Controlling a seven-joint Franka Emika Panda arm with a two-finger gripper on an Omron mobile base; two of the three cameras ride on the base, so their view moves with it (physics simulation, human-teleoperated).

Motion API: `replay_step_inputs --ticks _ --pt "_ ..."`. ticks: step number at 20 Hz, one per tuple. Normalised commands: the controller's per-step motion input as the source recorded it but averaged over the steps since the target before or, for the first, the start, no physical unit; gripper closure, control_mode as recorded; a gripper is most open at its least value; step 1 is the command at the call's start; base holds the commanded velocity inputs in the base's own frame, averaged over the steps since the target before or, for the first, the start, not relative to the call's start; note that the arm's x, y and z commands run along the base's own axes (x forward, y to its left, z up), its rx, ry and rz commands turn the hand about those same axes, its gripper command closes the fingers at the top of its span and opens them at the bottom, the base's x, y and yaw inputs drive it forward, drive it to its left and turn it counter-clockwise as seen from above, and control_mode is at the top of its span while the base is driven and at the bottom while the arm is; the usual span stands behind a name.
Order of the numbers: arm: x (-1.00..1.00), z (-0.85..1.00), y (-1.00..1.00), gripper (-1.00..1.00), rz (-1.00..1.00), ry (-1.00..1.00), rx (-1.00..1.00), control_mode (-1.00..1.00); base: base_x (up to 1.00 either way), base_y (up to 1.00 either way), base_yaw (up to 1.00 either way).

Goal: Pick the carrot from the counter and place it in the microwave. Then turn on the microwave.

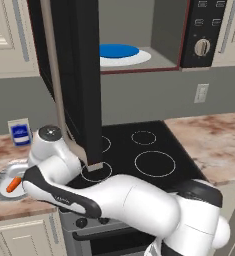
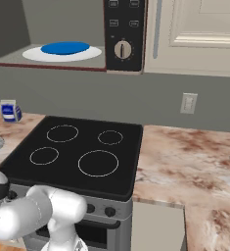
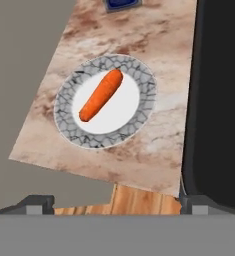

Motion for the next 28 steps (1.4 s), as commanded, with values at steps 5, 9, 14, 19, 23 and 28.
replay_step_inputs --ticks 5,9,14,19,23,28 --pt "0.23 -0.23 0.27 -1.00 -0.08 0.02 0.00 -1.00 0.00 0.00 0.00" --pt "0.28 -0.14 0.18 -1.00 -0.09 0.00 0.00 -1.00 0.00 0.00 0.00" --pt "0.31 -0.21 0.15 -1.00 -0.09 0.02 0.00 -1.00 0.00 0.00 0.00" --pt "0.33 -0.29 0.16 -1.00 -0.08 0.05 0.00 -1.00 0.00 0.00 0.00" --pt "0.32 -0.26 0.16 -1.00 -0.08 0.05 0.00 -1.00 0.00 0.00 0.00" --pt "0.36 -0.30 0.20 -1.00 -0.06 0.07 0.00 -1.00 0.00 0.00 0.00"
